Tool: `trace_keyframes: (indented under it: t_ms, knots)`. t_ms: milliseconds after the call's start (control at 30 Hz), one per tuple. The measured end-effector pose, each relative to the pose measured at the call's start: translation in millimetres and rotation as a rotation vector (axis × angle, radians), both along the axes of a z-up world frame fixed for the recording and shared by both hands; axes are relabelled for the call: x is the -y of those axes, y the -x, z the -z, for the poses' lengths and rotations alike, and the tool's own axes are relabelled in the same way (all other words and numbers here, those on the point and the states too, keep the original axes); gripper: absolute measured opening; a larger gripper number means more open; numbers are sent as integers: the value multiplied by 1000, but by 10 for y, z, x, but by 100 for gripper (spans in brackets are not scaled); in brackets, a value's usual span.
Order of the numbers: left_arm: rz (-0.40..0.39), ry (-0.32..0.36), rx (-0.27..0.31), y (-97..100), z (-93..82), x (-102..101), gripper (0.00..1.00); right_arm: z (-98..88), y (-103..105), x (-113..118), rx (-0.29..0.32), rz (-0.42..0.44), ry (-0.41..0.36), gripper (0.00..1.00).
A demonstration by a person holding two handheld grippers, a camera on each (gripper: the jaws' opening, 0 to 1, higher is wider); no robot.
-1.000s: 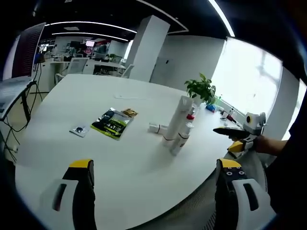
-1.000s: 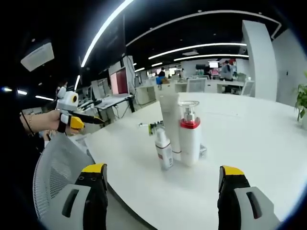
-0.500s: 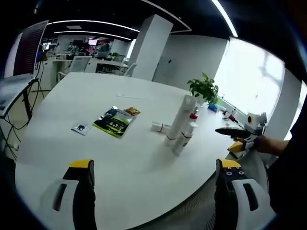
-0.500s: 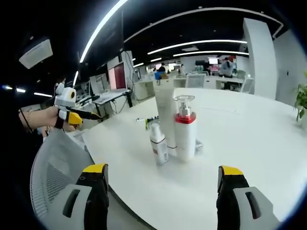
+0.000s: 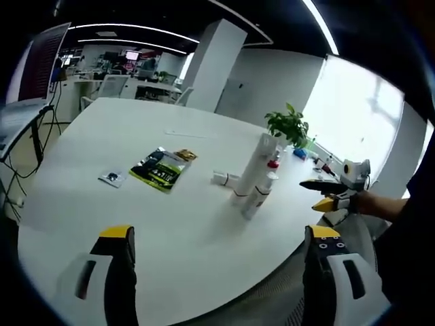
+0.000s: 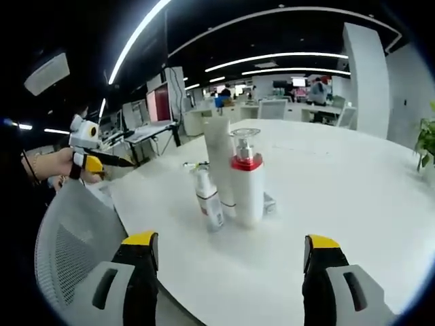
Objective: Arrange the skincare products in the storage area until every visible bottle or jar stands upright without overlapping.
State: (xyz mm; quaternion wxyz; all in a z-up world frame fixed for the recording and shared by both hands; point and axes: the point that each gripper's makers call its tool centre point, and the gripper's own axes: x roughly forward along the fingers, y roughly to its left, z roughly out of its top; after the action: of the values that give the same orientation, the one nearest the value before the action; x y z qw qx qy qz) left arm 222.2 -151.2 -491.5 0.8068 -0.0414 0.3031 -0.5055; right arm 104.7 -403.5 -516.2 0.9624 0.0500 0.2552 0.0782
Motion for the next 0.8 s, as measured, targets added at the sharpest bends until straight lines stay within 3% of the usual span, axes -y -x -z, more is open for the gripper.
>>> trace_keyframes:
  t_ms: [800]
  knots:
    - [45,-42,-39,100,119,76,92,125,-39,275,-52,3,40,84]
